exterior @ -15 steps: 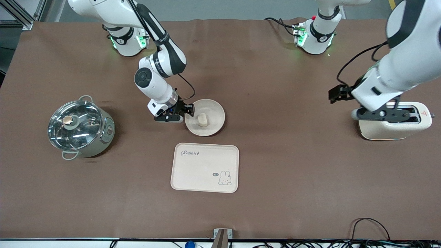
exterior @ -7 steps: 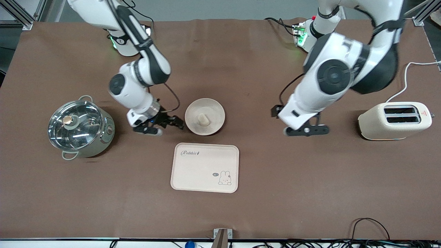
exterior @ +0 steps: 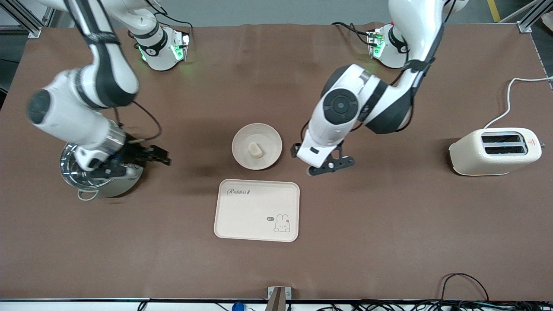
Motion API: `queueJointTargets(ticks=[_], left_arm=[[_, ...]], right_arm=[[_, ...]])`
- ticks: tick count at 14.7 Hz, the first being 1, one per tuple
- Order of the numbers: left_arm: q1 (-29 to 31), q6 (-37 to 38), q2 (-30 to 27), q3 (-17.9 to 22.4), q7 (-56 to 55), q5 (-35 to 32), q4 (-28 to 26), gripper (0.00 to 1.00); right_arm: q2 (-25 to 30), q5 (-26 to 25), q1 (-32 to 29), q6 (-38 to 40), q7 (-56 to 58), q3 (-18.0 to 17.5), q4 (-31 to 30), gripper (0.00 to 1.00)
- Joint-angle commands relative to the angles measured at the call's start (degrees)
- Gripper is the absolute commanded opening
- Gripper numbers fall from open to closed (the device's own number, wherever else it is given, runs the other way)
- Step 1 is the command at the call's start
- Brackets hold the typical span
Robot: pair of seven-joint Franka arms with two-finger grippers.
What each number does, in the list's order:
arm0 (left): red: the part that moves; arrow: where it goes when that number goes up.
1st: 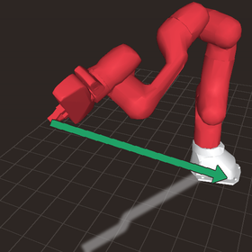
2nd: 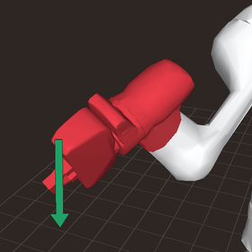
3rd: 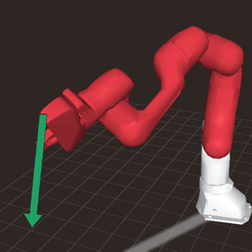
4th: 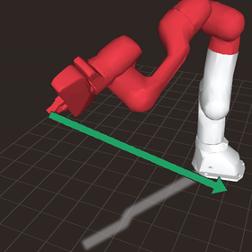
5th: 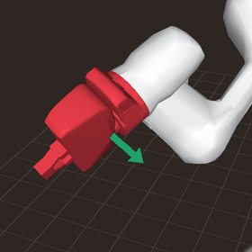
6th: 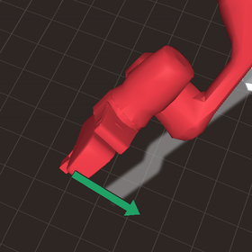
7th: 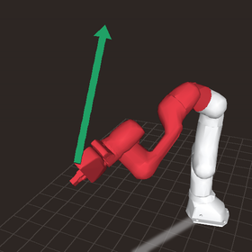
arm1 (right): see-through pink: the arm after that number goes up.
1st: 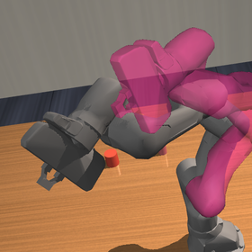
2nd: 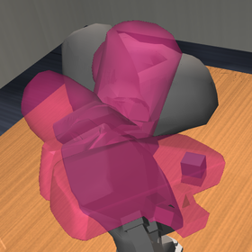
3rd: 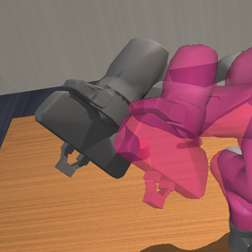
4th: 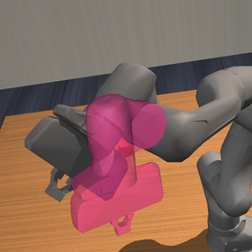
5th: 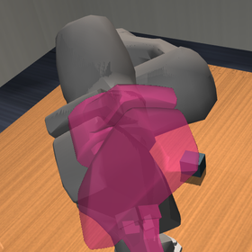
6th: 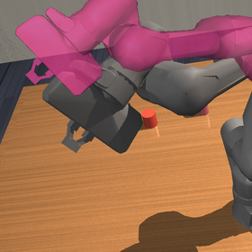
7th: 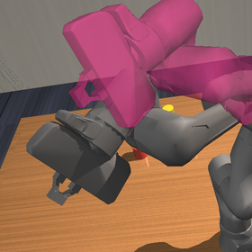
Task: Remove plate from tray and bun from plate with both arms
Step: 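Release the plate and retract the right arm while the left gripper reaches the bun, then grasp the white bun on the plate with the left gripper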
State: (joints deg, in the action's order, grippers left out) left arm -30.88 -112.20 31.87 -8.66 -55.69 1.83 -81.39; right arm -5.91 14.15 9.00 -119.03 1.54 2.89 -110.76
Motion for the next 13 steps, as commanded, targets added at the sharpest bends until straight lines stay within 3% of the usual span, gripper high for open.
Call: queueJointTargets(ticks=[1, 5, 7, 13], left_arm=[[-2.9, -5.4, 3.9, 0.4, -8.9, 1.0, 0.9, 1.00], [-7.4, -12.8, 8.5, 0.5, -20.0, 1.0, 1.1, 1.00], [-9.6, -16.6, 10.3, 0.5, -26.0, 0.9, 1.1, 0.97], [-14.0, -25.5, 15.8, 0.6, -31.1, 0.8, 1.3, 0.85]], right_arm=[[6.2, -7.8, -2.9, 14.4, 0.3, -0.9, 6.7, 1.00], [8.0, -13.2, -6.0, 31.1, 0.5, -0.9, 22.5, 1.00], [7.8, -17.6, -6.5, 35.7, 0.4, -0.9, 29.4, 1.00], [7.7, -17.8, -9.5, 37.5, 0.7, -1.0, 29.6, 1.00]])
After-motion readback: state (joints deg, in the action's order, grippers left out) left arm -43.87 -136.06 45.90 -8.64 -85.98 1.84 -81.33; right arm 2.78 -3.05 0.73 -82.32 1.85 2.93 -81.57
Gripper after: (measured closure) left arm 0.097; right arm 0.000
